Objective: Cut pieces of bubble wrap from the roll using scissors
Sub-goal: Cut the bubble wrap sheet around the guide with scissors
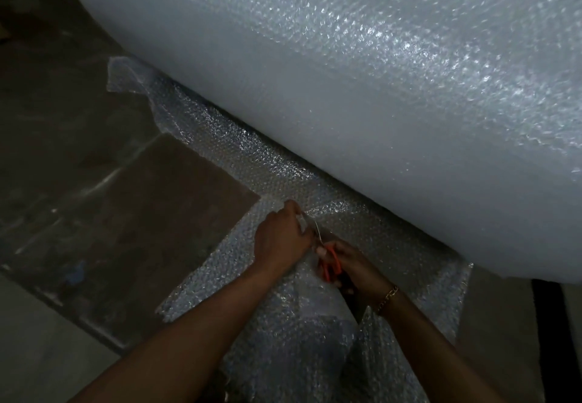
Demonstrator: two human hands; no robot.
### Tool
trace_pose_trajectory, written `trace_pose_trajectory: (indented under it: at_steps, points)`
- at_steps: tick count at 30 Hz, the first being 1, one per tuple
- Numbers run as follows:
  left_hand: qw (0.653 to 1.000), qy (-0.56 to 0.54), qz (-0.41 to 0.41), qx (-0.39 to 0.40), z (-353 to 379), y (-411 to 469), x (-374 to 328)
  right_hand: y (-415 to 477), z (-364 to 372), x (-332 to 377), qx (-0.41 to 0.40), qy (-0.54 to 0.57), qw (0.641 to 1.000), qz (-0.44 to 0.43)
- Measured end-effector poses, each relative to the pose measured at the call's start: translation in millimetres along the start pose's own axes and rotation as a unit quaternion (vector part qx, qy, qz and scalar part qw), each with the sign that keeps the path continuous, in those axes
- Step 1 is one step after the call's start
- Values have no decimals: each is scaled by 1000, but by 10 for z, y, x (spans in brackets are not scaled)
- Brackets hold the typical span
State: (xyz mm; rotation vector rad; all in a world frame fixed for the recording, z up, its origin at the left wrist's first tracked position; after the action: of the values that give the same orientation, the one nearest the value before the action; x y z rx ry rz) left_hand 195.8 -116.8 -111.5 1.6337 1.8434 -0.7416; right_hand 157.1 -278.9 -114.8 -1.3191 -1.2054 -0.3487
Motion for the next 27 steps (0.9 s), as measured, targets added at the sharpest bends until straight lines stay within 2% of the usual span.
trace_pose_trajectory:
  at_steps: [4,9,15,27]
  points:
    - [999,-4,38,-7,57,-7,130,141,-176,85,14,-44,999,10]
    - [994,-25,101,-20,117,-88,264,464,-426,270,54,-183,980,49]
    - [992,-17,121,-37,159,-102,279,836,-407,405,115,-271,954,47]
    - [992,9,126,-23,180,-121,279,1051,-369,602,120,-283,951,24]
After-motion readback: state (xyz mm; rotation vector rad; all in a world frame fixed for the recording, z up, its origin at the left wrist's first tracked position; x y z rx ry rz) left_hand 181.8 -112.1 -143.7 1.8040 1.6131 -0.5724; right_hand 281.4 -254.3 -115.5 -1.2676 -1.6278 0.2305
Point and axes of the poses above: each hand's wrist, its own y-axis towards the middle knuckle, its own z-axis out of the palm, x = y × z, the point moved 5 cm from there along y, towards the middle knuckle, and after that the axes turned 8 degrees about -y, right-handed, at the moved point
